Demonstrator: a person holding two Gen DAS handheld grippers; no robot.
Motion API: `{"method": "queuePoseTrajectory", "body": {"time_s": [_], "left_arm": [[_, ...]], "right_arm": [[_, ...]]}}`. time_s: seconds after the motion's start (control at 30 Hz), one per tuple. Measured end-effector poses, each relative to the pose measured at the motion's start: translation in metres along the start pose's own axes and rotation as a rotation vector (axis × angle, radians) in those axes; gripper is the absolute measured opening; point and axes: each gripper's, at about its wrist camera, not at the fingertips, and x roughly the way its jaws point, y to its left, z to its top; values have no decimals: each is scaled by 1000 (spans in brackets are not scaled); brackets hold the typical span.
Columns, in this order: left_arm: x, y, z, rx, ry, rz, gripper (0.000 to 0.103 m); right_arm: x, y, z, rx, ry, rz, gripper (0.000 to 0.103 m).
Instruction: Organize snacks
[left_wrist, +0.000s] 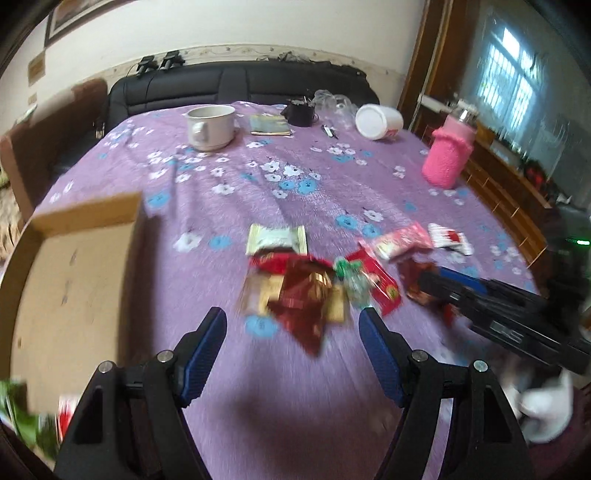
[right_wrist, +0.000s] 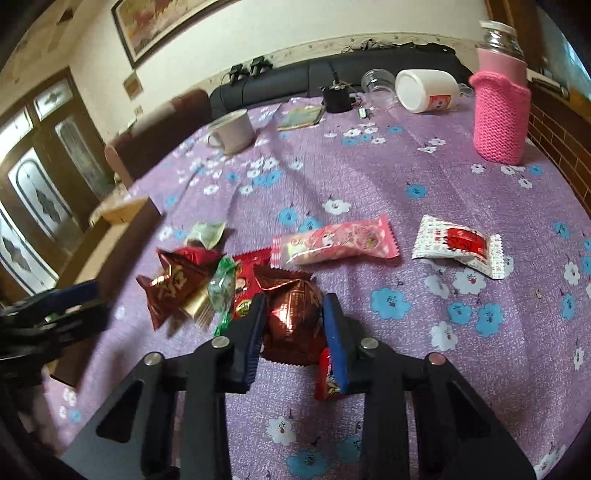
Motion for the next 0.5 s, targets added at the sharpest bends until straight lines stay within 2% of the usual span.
{"method": "queuePoseTrajectory", "body": {"time_s": [0.17, 0.2, 0.23, 0.27, 0.3, 0.43, 0.5], "left_arm": [[36, -13, 10, 69, 42, 38, 74], [41, -13, 10, 72, 57, 32, 69], [45, -14, 9, 76, 70, 18, 53], [43, -13, 8, 81, 43, 41, 44], [40, -12, 7, 77, 32, 24, 31], [30, 1, 5, 14, 25, -7, 31], [18, 10, 0, -36, 15, -45, 31]], "right_arm": [[-2, -8, 2, 42, -1, 30, 32], [-3, -9, 3, 46, -4, 33, 31], [-3, -10, 3, 52, -6, 40, 30], [-4, -10, 4, 58, -9, 49, 29], [-5, -11, 4, 61, -11, 55, 27], [-5, -12, 3, 78, -9, 90, 26], [-5, -13, 2, 87, -5, 108, 23]]}}
